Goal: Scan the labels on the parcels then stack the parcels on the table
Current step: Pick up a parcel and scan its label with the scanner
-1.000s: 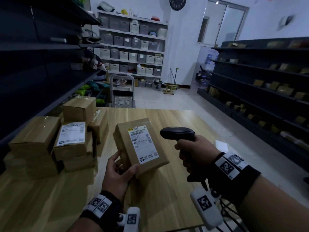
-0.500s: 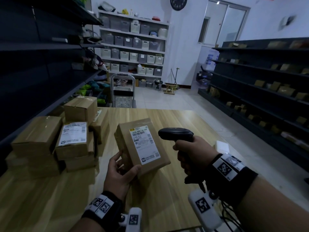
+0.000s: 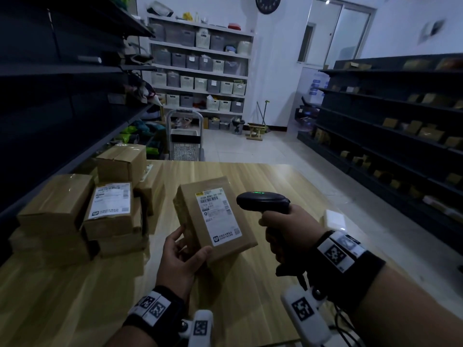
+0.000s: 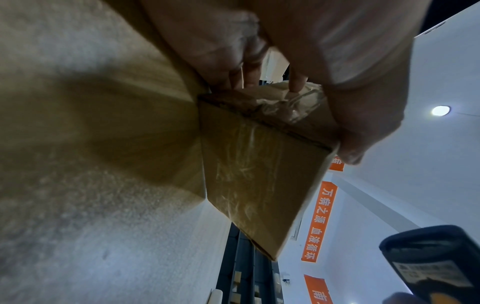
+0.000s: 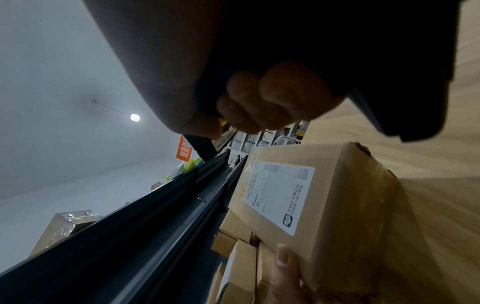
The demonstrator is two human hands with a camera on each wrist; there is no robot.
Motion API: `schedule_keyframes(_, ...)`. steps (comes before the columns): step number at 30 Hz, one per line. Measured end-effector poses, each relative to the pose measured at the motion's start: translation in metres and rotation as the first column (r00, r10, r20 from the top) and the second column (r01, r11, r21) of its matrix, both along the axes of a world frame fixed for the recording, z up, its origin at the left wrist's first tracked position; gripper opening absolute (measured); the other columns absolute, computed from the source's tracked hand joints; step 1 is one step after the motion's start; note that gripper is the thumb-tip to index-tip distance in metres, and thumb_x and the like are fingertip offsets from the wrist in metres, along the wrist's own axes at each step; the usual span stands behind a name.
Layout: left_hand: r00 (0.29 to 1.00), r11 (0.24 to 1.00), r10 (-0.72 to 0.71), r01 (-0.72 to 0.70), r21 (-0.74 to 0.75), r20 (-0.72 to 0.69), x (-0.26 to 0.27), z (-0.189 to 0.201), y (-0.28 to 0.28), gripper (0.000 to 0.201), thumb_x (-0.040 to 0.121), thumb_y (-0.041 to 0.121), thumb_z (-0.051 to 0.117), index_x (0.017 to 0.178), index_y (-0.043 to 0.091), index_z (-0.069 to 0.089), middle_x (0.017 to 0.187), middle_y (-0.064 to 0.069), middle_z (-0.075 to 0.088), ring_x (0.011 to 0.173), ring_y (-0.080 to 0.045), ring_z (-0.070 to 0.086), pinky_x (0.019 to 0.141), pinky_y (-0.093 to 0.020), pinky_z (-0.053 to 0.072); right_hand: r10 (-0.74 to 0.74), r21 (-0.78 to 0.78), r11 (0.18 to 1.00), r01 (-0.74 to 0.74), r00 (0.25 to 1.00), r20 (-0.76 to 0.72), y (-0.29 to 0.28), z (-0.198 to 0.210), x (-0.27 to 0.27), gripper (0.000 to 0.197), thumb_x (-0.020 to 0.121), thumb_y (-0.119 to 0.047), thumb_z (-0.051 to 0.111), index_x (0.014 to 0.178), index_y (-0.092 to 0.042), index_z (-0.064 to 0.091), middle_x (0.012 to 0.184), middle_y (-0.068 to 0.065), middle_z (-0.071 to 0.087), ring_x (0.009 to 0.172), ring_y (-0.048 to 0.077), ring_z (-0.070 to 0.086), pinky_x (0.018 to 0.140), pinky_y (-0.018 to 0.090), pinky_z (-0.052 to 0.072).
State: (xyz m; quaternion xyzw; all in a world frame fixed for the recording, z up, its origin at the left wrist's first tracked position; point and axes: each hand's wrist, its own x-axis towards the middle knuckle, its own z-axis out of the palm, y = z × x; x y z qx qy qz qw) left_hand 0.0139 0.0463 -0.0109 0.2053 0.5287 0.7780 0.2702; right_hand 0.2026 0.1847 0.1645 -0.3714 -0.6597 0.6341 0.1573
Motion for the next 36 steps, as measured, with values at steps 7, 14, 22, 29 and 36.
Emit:
schedule_keyframes(7, 1.000, 1.000, 0.002, -0.002, -0.001, -0.002, 0.003, 0.002, -0.002, 0.118, 0.045, 0.046, 0.100, 0.153, 0.038, 0.051, 0.132, -0.004, 0.075, 0.120, -0.024, 0.073, 0.103, -0.056, 0.061, -0.004, 0.012, 1.000, 0.004, 1.000, 0.008, 0.000, -0.003, -0.001, 0.003, 0.096, -0.013, 0.065, 0.097, -0.010, 0.065, 0.059, 0.007, 0.048, 0.048, 0.021, 0.038, 0.051, 0.032, 0.035)
schedule_keyframes(14, 1.000, 0.999, 0.009, -0.010, -0.041, -0.023, 0.003, 0.003, -0.002, 0.122, 0.040, 0.056, 0.105, 0.150, 0.044, 0.052, 0.134, -0.003, 0.074, 0.123, -0.026, 0.072, 0.103, -0.057, 0.061, -0.074, -0.034, 0.997, 0.070, 0.990, -0.121, 0.012, -0.020, -0.001, 0.010, 0.097, -0.013, 0.068, 0.104, -0.006, 0.067, 0.058, 0.007, 0.049, 0.046, 0.022, 0.042, 0.052, 0.032, 0.039)
schedule_keyframes(22, 1.000, 0.998, 0.016, -0.016, -0.055, 0.001, 0.006, 0.006, -0.001, 0.119, 0.047, 0.046, 0.107, 0.152, 0.041, 0.052, 0.133, -0.003, 0.074, 0.121, -0.025, 0.073, 0.103, -0.056, 0.060, -0.310, -0.415, 0.900, 0.132, 0.863, -0.399, 0.042, -0.066, 0.004, 0.041, 0.094, -0.026, 0.069, 0.126, -0.001, 0.072, 0.074, 0.010, 0.060, 0.062, 0.027, 0.061, 0.063, 0.040, 0.057)
schedule_keyframes(29, 0.996, 0.992, 0.081, -0.077, -0.104, 0.030, 0.005, 0.005, 0.003, 0.087, 0.071, 0.034, 0.101, 0.144, 0.045, 0.056, 0.129, -0.003, 0.078, 0.116, -0.027, 0.077, 0.099, -0.056, 0.063, -0.333, -0.593, 0.804, 0.043, 0.859, -0.389, 0.053, -0.117, 0.008, 0.081, 0.055, -0.038, 0.094, 0.126, -0.005, 0.073, 0.135, 0.017, 0.075, 0.129, 0.035, 0.068, 0.107, 0.048, 0.049)
schedule_keyframes(36, 0.995, 0.990, 0.016, -0.003, -0.143, 0.094, 0.022, 0.020, 0.047, 0.078, 0.080, 0.021, 0.095, 0.147, 0.032, 0.056, 0.127, -0.009, 0.077, 0.111, -0.033, 0.078, 0.097, -0.056, 0.064, -0.394, -0.619, 0.785, 0.032, 0.796, -0.459, 0.063, -0.126, 0.022, 0.076, 0.061, -0.036, 0.092, 0.129, -0.007, 0.076, 0.107, 0.010, 0.080, 0.096, 0.026, 0.076, 0.109, 0.044, 0.049)
